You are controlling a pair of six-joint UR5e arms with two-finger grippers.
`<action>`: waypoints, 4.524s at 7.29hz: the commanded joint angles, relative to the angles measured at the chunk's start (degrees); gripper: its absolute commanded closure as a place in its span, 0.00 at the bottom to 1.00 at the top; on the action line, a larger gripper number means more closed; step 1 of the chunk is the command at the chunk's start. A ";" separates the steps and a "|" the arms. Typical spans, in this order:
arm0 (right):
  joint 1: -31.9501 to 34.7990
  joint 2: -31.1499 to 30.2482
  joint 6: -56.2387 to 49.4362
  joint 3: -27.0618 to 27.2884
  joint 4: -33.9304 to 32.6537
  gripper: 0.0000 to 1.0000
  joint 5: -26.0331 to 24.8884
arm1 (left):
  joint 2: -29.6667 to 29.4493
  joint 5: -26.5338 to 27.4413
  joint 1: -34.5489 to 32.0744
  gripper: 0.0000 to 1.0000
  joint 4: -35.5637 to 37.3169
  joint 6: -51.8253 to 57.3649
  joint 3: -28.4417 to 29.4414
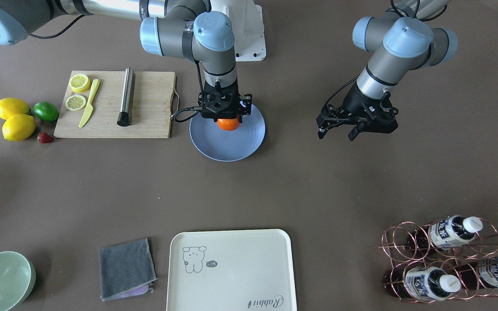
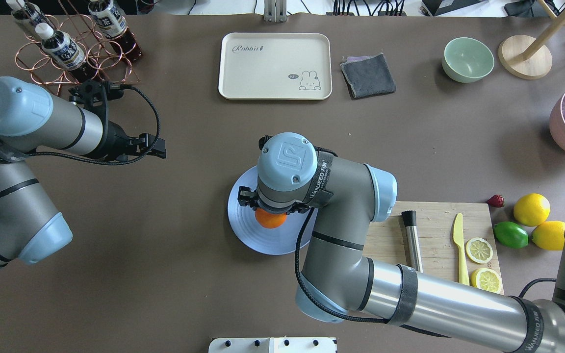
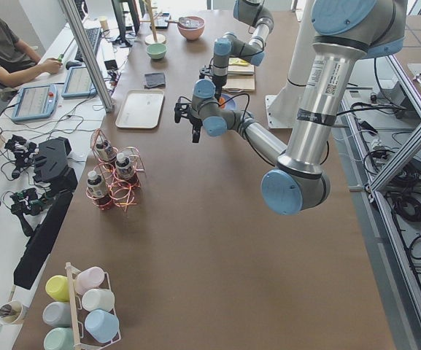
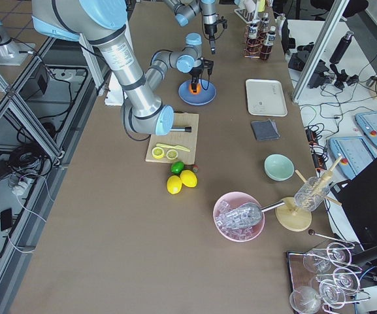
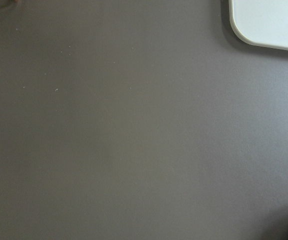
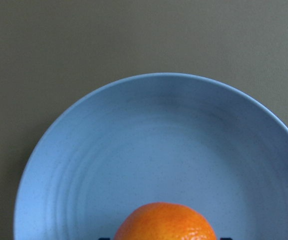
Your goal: Pick orange to plate
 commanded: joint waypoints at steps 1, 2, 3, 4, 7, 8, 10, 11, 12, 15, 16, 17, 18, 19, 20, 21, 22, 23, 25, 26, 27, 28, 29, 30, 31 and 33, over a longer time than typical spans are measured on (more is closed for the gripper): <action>0.10 0.00 -0.27 -1.57 1.63 1.00 -0.06 | 0.45 -0.02 -0.02 0.03 0.00 0.18 -0.38; 0.10 -0.09 -0.27 -1.57 1.81 1.00 -0.06 | 0.36 -0.02 -0.02 0.03 0.08 0.18 -0.46; 0.01 -0.35 -0.35 -1.57 1.90 1.00 -0.06 | 0.36 -0.02 -0.02 0.03 0.08 0.27 -0.46; 0.01 -0.27 -0.18 -1.57 1.90 0.61 -0.06 | 0.18 -0.02 -0.02 0.03 0.08 0.18 -0.38; 0.79 -0.70 -0.09 0.08 2.77 0.00 0.29 | -0.17 0.15 -0.02 0.03 0.17 -0.08 -0.99; 2.89 -3.23 -0.18 5.15 2.00 0.00 1.08 | 0.27 0.33 -0.10 0.03 0.52 0.09 -1.69; 14.97 -8.24 -6.88 11.68 -2.38 0.00 11.84 | 4.29 -2.63 -3.42 0.03 0.61 4.72 -3.27; 22.26 -12.53 -16.17 13.96 -4.41 0.00 16.07 | 9.10 -7.45 -8.66 0.03 0.70 14.24 -2.49; 28.08 -18.57 -30.27 14.42 -4.43 0.00 19.16 | 14.11 -11.23 -15.33 0.03 0.61 23.47 -1.62; 48.80 -32.57 -63.35 12.07 -5.65 0.00 29.60 | 22.92 -23.11 -35.73 0.03 0.61 46.33 6.87; 53.31 -37.31 -73.03 11.70 -5.66 0.00 29.91 | 23.64 -22.70 -37.18 0.03 0.61 47.54 9.53; 56.06 -40.66 -76.52 10.22 -6.27 0.00 30.09 | 23.56 -20.96 -37.11 0.03 0.35 47.55 11.56; 57.82 -43.39 -78.47 9.60 -6.45 0.00 29.48 | 22.95 -20.77 -37.11 0.03 0.35 47.47 11.58; 59.32 -44.81 -83.01 6.55 -6.80 0.00 29.04 | 23.47 -21.03 -37.28 0.03 0.44 46.95 10.53; 61.77 -43.96 -85.41 3.21 -6.19 0.00 29.30 | 24.17 -20.94 -37.46 0.03 0.52 46.94 9.22; 62.32 -43.95 -85.61 1.96 -6.10 0.00 28.78 | 24.61 -20.51 -37.54 0.03 0.35 47.37 7.38; 62.59 -43.86 -85.52 2.29 -6.10 0.00 28.86 | 24.79 -20.50 -37.55 0.03 -0.09 47.64 6.05; 62.67 -43.34 -85.09 2.21 -6.10 0.00 28.77 | 24.79 -19.98 -37.46 0.03 -0.09 47.73 6.39; 62.68 -43.77 -85.52 3.43 -6.18 0.00 28.86 | 24.10 -17.95 -37.11 0.03 -0.27 47.64 8.05; 62.68 -43.60 -85.61 3.35 -6.19 0.00 28.34 | 24.52 -18.65 -37.19 0.03 -0.61 47.64 7.71; 62.59 -43.33 -85.43 3.79 -6.19 0.00 28.16 | 21.92 -18.48 -36.06 0.03 -0.18 47.38 9.71; 62.15 -43.16 -85.35 3.09 -6.10 0.00 27.11 | 18.41 -18.48 -35.27 0.03 -0.61 46.94 13.30; 62.32 -43.59 -85.34 3.87 -6.18 0.00 27.19 | 18.20 -18.74 -35.26 0.03 -0.53 46.85 12.64; 62.24 -43.51 -85.17 3.62 -6.19 0.00 27.45 | 18.11 -18.83 -35.26 0.03 -0.44 46.68 12.02; 62.24 -43.42 -85.17 3.01 -6.19 0.00 27.37 | 18.81 -18.48 -35.17 0.03 -0.53 46.59 11.84; 62.24 -43.42 -85.43 3.44 -6.19 0.00 27.02 | 18.38 -19.35 -35.26 0.03 -0.18 46.68 10.71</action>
